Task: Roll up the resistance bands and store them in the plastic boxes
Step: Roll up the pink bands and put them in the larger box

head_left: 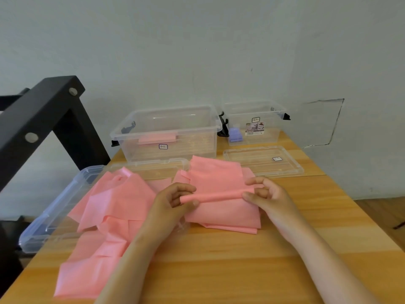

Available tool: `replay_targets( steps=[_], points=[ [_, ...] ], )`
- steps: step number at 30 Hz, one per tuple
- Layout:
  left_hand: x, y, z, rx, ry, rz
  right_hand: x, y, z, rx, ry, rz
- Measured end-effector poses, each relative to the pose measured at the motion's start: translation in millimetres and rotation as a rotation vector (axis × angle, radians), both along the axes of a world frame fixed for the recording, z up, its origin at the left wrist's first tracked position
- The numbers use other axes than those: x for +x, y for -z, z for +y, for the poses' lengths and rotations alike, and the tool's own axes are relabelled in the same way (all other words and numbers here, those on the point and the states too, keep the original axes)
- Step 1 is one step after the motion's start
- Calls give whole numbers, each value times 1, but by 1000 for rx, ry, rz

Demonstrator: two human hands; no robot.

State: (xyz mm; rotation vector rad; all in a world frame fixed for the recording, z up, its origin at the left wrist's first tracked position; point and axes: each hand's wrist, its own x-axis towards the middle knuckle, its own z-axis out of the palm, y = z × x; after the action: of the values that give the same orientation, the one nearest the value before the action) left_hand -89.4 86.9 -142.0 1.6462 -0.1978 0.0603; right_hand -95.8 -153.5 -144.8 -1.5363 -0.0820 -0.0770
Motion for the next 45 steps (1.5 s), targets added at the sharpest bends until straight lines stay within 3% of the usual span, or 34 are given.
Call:
replay_targets(
  steps=[13, 20, 35, 45],
  points=[
    [1, 0, 2, 88, -15, -150, -3, -1, 5, 1, -73, -21],
    [-7, -4, 3, -97, 33, -6, 0, 1, 2, 115, -76, -28],
    [-3, -3, 2, 20, -4, -39, 0, 3, 5, -64, -20, -51],
    [-6, -6, 0, -42, -32, -78, 0, 2, 4, -25, -27, -11]
  ],
)
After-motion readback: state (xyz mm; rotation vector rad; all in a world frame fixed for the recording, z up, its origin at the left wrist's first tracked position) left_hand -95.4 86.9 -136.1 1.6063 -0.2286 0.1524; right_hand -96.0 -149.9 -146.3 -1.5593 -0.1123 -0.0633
